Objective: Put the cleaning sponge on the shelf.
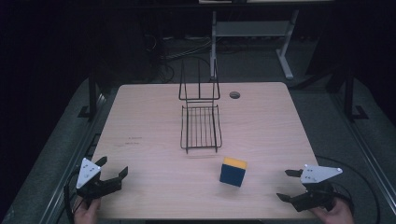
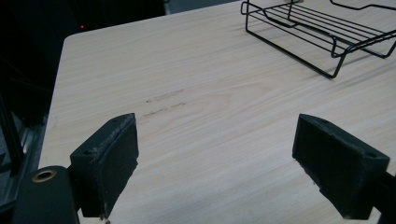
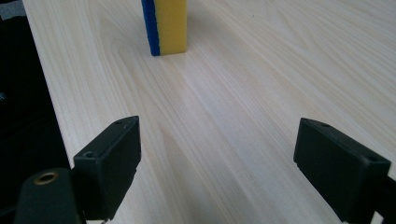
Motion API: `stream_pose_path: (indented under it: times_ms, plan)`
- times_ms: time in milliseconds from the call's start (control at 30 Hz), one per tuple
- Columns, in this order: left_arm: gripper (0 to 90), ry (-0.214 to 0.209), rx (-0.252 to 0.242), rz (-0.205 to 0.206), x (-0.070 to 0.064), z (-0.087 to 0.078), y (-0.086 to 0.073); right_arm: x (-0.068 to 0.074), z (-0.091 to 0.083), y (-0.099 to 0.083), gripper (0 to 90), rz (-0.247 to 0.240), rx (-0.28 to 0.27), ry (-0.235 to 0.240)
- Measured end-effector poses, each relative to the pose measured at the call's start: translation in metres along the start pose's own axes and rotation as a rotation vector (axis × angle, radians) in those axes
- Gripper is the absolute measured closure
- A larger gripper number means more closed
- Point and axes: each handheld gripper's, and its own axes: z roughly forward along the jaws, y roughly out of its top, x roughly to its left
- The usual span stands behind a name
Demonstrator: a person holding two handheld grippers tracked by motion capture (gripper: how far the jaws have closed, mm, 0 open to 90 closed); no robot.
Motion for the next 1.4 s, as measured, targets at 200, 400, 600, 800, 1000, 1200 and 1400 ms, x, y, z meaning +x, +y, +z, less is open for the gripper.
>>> stream_pose_path:
  times_ms: [200, 400, 600, 800, 1000, 1200, 1400]
  plan:
    - [13.9, -0.021, 0.015, 0.028, -0.004, 0.003, 0.001, 0.002, 0.004, 0.005, 14.8, 0.002, 0.011, 0.029]
    - [13.9, -0.022, 0.017, 0.034, -0.004, 0.004, 0.001, 0.008, 0.008, 0.015, 14.8, -0.034, 0.029, 0.032]
    - [13.9, -0.016, 0.01, 0.033, -0.004, 0.002, 0.0, 0.013, 0.019, 0.027, 14.8, -0.06, 0.047, 0.064]
    - [13.9, -0.02, 0.014, 0.036, -0.005, 0.003, 0.0, 0.015, 0.028, 0.039, 14.8, -0.089, 0.061, 0.087]
    - [13.9, -0.017, 0.013, 0.034, -0.005, 0.003, 0.0, 0.017, 0.037, 0.05, 14.9, -0.117, 0.079, 0.11]
    - [13.9, -0.015, 0.011, 0.031, -0.004, 0.002, 0.0, 0.017, 0.045, 0.06, 15.1, -0.139, 0.089, 0.13]
    - [13.9, -0.009, 0.006, 0.026, -0.003, 0.002, 0.0, 0.018, 0.053, 0.072, 15.2, -0.152, 0.101, 0.154]
